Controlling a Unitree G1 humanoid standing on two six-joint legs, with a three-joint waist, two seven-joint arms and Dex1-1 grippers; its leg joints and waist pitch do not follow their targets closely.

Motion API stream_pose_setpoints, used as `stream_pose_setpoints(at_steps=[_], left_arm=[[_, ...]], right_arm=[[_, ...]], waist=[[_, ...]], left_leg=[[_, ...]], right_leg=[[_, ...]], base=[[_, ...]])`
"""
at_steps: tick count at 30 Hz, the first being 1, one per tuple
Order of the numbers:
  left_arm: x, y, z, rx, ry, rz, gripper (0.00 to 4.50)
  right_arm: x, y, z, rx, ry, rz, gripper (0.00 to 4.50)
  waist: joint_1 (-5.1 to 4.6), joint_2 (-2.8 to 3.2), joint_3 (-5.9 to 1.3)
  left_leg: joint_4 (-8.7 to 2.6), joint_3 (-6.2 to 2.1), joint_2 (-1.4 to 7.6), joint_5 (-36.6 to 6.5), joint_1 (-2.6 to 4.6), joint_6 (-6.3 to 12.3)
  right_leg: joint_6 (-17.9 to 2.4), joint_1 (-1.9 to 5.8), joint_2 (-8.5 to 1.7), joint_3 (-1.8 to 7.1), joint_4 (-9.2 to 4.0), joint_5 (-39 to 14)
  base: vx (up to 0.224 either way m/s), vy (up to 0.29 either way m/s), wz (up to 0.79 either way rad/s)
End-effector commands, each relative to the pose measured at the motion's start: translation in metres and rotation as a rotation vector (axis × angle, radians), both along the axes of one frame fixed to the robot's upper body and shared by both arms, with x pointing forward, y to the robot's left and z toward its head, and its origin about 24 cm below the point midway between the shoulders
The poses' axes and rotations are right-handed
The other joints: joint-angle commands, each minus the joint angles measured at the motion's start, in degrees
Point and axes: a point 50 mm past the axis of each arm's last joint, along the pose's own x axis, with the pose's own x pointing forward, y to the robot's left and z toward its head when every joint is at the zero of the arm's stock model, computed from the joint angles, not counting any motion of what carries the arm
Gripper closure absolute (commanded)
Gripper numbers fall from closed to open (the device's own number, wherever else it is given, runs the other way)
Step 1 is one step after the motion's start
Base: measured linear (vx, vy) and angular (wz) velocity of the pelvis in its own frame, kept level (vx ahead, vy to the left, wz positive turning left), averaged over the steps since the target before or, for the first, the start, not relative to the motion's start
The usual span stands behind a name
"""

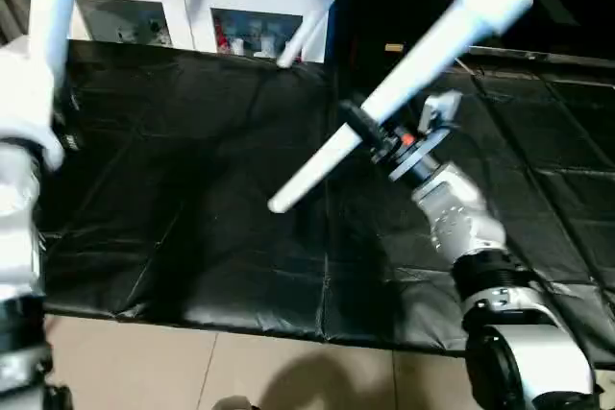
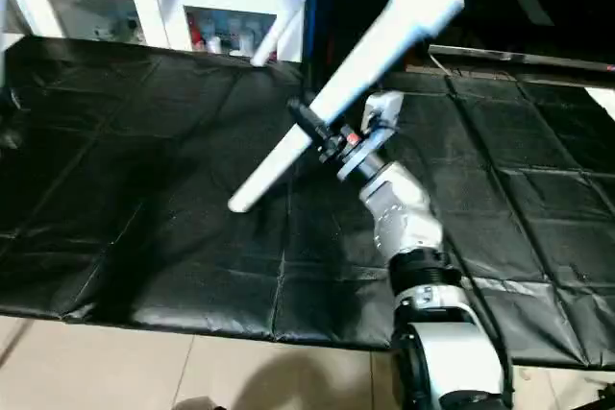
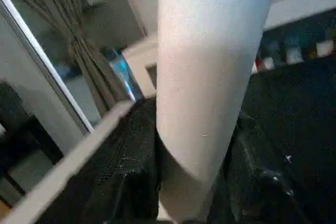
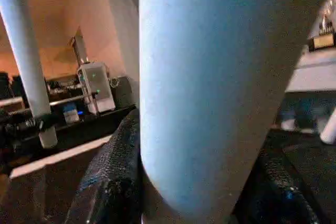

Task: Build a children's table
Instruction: Flip table

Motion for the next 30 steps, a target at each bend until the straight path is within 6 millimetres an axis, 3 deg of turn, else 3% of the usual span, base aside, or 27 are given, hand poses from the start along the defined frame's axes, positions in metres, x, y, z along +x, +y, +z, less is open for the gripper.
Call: stream_pose_setpoints(at_steps=[1, 2, 4, 6, 7, 9, 11, 15, 16, 17, 20, 21, 22, 24, 26, 27, 30], left_arm=[[0.003, -0.021, -0.014, -0.03, 0.054, -0.114, 3.04], [0.002, -0.021, -0.016, -0.034, 0.059, -0.113, 3.04], [-0.011, -0.022, -0.042, -0.068, 0.115, -0.103, 3.07], [-0.013, -0.022, -0.045, -0.073, 0.124, -0.104, 3.07], [-0.017, -0.029, -0.059, -0.102, 0.153, -0.165, 3.07], [-0.019, -0.033, -0.066, -0.108, 0.176, -0.196, 3.07], [-0.023, -0.038, -0.079, -0.105, 0.225, -0.22, 3.07], [-0.023, -0.039, -0.084, -0.121, 0.242, -0.223, 3.07], [-0.02, -0.039, -0.085, -0.125, 0.25, -0.241, 3.07], [-0.02, -0.039, -0.085, -0.125, 0.25, -0.242, 3.07], [-0.012, -0.038, -0.085, -0.121, 0.254, -0.26, 3.07], [-0.01, -0.037, -0.086, -0.119, 0.258, -0.26, 3.07], [-0.009, -0.035, -0.086, -0.117, 0.265, -0.261, 3.07], [-0.009, -0.035, -0.087, -0.115, 0.27, -0.262, 3.07], [-0.008, -0.033, -0.087, -0.106, 0.276, -0.261, 3.07], [-0.008, -0.033, -0.087, -0.104, 0.278, -0.261, 3.07], [-0.01, -0.029, -0.091, -0.099, 0.292, -0.248, 3.07]], right_arm=[[-0.003, 0.012, 0.016, -0.066, -0.086, 0.077, 2.81], [-0.003, 0.012, 0.017, -0.07, -0.09, 0.077, 2.81], [-0.007, 0.009, 0.027, -0.13, -0.133, 0.08, 2.82], [-0.007, 0.009, 0.028, -0.14, -0.138, 0.078, 2.82], [-0.008, 0.009, 0.03, -0.159, -0.144, 0.044, 2.82], [-0.008, 0.008, 0.031, -0.167, -0.146, 0.02, 2.82], [-0.013, 0.012, 0.031, -0.174, -0.133, 0.018, 2.82], [-0.019, 0.018, 0.026, -0.196, -0.11, 0.023, 2.83], [-0.022, 0.022, 0.021, -0.182, -0.061, -0.009, 2.83], [-0.022, 0.022, 0.021, -0.181, -0.059, -0.011, 2.83], [-0.031, 0.027, 0.011, -0.181, 0.001, -0.065, 2.83], [-0.033, 0.028, 0.008, -0.183, 0.009, -0.072, 2.83], [-0.037, 0.03, 0.005, -0.189, 0.025, -0.085, 2.83], [-0.04, 0.031, 0.004, -0.196, 0.029, -0.086, 2.83], [-0.046, 0.033, 0.003, -0.21, 0.037, -0.079, 2.83], [-0.047, 0.033, 0.003, -0.214, 0.041, -0.078, 2.83], [-0.05, 0.033, 0.0, -0.237, 0.051, -0.086, 2.83]], waist=[[-0.44, 0.69, -3.88], [-0.5, 0.58, -3.95], [-0.43, 0.3, -3.95], [-0.45, 0.17, -3.96], [-0.44, -0.22, -3.89], [-0.36, 0.13, -3.81], [-0.53, -0.07, -3.67], [-0.56, -0.34, -3.44], [-0.72, -0.93, -3.21], [-0.6, -0.73, -3.25], [-0.79, -1.1, -3.32], [-0.57, -0.98, -3.32], [-0.74, -0.92, -3.58], [-0.67, -0.88, -3.64], [-0.83, -0.16, -3.55], [-0.96, -0.51, -3.5], [-1.01, -0.5, -3.11]], left_leg=[[-4.53, -0.95, 2.59, -11.74, 0.64, 1.49], [-4.47, -0.92, 2.57, -11.06, 0.61, 1.73], [-4.41, -0.88, 2.6, -9.9, 0.49, 2.03], [-4.38, -0.85, 2.67, -9.28, 0.47, 2.24], [-4.41, -0.77, 2.63, -9.8, 0.57, 2.35], [-4.6, -0.79, 2.67, -10.5, 0.71, 1.9], [-4.94, -0.91, 2.9, -12.49, 1.16, 0.54], [-5.33, -1.0, 2.94, -16.29, 1.56, -1.06], [-5.53, -1.07, 2.95, -16.7, 1.41, -1.25], [-5.6, -1.05, 2.92, -17.88, 1.92, -1.72], [-5.81, -1.25, 2.93, -17.42, 1.69, -2.32], [-5.76, -1.12, 2.8, -17.06, 1.93, -2.38], [-5.8, -1.22, 2.8, -15.59, 1.7, -2.69], [-5.8, -1.24, 2.94, -14.97, 1.79, -2.98], [-5.99, -1.36, 2.99, -17.16, 1.96, -3.75], [-6.06, -1.35, 2.97, -17.82, 1.96, -3.89], [-6.31, -1.37, 2.85, -21.48, 2.25, -4.04]], right_leg=[[-9.64, 2.44, -4.47, 3.46, -4.26, -12.36], [-9.9, 2.48, -4.37, 3.46, -4.1, -11.0], [-10.19, 2.66, -4.4, 3.42, -4.04, -9.41], [-10.15, 2.7, -4.34, 3.41, -4.0, -8.62], [-10.01, 2.61, -4.34, 3.45, -4.13, -9.57], [-9.59, 2.43, -4.35, 3.51, -4.36, -10.59], [-8.78, 2.2, -4.12, 3.52, -4.53, -10.77], [-8.36, 2.15, -4.13, 3.59, -4.81, -11.83], [-7.73, 2.3, -4.13, 3.63, -5.02, -12.5], [-7.0, 2.01, -4.17, 3.64, -5.12, -13.86], [-6.02, 2.24, -4.27, 3.7, -5.13, -13.72], [-5.56, 2.04, -4.2, 3.75, -5.32, -13.58], [-5.69, 2.42, -4.25, 3.8, -4.86, -10.46], [-5.93, 2.42, -4.21, 3.75, -4.58, -8.75], [-6.39, 2.39, -4.2, 3.7, -4.52, -8.62], [-6.39, 2.51, -4.13, 3.7, -4.7, -8.59], [-5.88, 2.45, -4.29, 3.77, -5.31, -13.21]], base=[[0.0, 0.0, 0.0], [0.0, 0.0, 0.0], [0.0, 0.0, 0.0], [0.0, 0.0, 0.0], [0.0, 0.0, 0.0], [0.0, 0.0, 0.0], [0.0, 0.0, 0.0], [0.0, 0.0, 0.0], [0.0, 0.0, 0.0], [0.0, 0.0, 0.0], [0.0, 0.0, 0.0], [0.0, 0.0, 0.0], [0.0, 0.0, 0.0], [0.0, 0.0, 0.0], [0.0, 0.0, 0.0], [0.0, 0.0, 0.0], [0.0, 0.0, 0.0]])
